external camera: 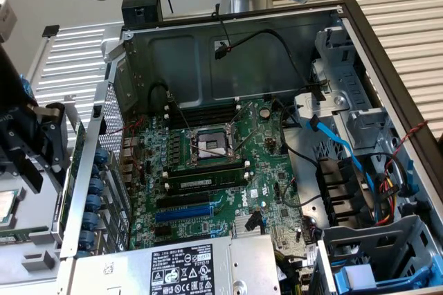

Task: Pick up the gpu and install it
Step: 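Pick up the gpu and move the gpu toward the slot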

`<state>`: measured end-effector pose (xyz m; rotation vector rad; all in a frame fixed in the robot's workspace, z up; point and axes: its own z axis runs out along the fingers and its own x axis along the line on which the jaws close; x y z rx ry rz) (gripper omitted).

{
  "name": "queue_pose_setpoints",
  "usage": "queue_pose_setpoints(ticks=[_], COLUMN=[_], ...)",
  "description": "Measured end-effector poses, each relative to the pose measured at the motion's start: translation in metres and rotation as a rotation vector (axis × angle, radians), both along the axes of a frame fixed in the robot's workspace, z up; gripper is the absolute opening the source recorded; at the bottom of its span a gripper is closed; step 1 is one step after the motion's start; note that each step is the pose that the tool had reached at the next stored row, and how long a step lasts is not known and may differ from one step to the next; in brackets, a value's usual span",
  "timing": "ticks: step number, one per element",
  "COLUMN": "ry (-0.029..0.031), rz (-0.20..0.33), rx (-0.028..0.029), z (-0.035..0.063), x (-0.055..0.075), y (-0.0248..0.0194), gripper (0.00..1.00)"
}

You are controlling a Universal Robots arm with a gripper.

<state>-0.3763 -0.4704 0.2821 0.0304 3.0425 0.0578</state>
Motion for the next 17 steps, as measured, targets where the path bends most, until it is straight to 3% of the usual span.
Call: queue_pose_setpoints(ticks=[6, 7, 17], ry=[-0.0001, -0.0004, -0.0003], rz=[-0.013, -0.017, -0.043], rx=[0.0001, 0.0003, 0.0026], z=[-0.0039, -0.0051, -0.017], x=[0.0, 0.0, 0.0], y=[0.0001, 0.0003, 0.0052], gripper=[0.45, 0.51, 0.51])
